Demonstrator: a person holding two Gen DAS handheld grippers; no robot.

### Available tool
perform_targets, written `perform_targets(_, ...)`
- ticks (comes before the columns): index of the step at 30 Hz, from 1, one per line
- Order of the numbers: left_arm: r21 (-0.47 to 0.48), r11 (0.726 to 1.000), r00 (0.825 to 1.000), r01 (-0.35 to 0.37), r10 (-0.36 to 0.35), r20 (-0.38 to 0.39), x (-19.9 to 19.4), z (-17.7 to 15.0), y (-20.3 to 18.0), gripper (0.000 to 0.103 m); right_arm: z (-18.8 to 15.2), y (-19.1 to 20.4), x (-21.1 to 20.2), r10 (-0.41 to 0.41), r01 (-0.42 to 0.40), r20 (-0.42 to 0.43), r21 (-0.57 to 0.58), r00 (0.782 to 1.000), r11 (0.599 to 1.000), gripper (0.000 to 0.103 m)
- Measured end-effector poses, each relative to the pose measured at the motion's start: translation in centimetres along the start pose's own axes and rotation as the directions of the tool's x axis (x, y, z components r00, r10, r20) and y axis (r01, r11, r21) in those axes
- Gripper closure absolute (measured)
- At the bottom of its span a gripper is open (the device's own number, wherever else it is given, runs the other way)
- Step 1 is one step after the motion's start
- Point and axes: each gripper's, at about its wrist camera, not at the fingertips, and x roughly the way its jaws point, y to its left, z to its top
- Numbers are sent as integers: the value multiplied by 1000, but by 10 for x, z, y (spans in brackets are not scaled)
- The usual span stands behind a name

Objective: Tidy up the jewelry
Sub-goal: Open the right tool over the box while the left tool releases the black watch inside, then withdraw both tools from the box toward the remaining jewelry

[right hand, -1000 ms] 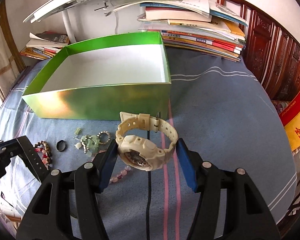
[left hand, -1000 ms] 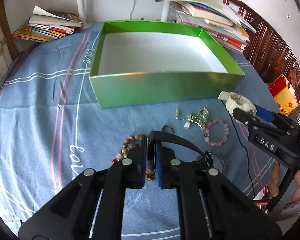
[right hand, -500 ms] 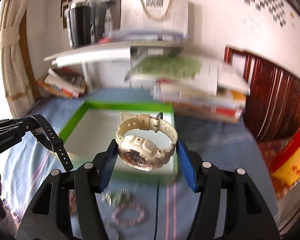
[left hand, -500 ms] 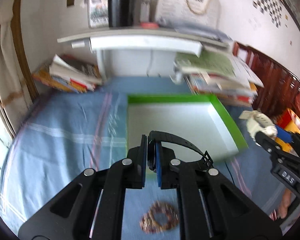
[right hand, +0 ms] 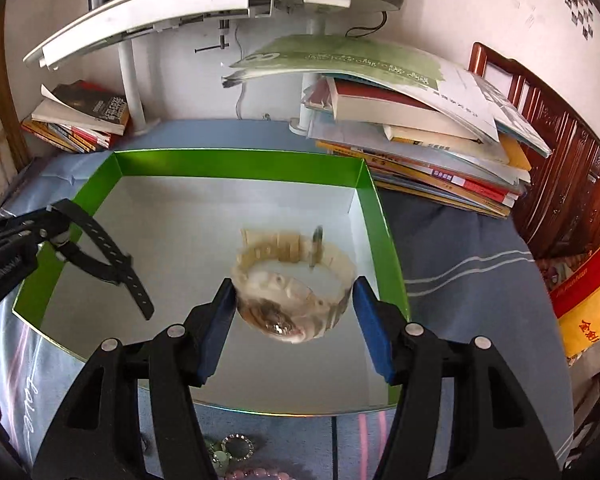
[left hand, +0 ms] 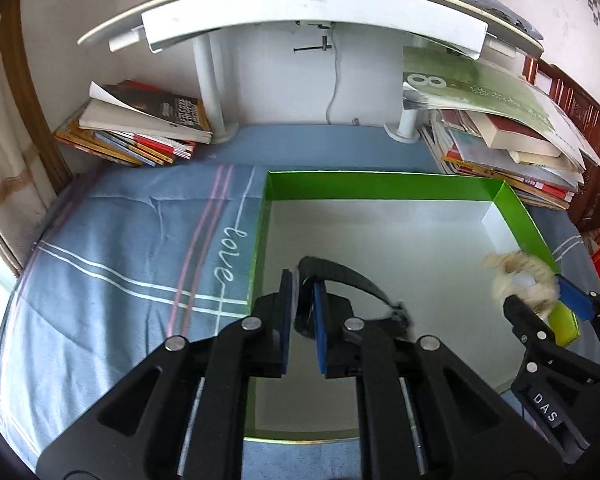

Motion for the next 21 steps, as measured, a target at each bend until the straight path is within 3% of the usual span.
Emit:
perform_targets(2, -15, 1000, 1000, 11, -11, 3, -3, 0, 2, 62, 1, -1, -7, 2, -2, 19, -3, 1000, 1000, 36)
perform_targets(5, -41, 999, 999, 14, -13, 44, -21, -5, 10, 49, -1, -7, -28, 15, -16, 57, 12, 998, 1000, 31)
perform_targets(9, -51, 997, 996, -49, 53, 73, -49, -22, 24, 36, -15, -21, -60, 50, -53, 83, 37, 995, 998, 31)
perform_targets(14, -22, 997, 995, -76, 77, 69, -77, -70, 34, 30, -51, -33, -81, 87, -89, 49, 44, 995, 995, 31)
perform_targets(19, 60, 998, 999, -25, 27, -35, -69, -117, 23, 30, -91, -18, -66, 65, -66, -67, -13, 996, 998, 31)
perform_targets(21, 69, 998, 997, 1, 4, -80, -62, -128, 20, 36, -98, -13, -61, 68, -71, -90, -28, 994, 997, 31)
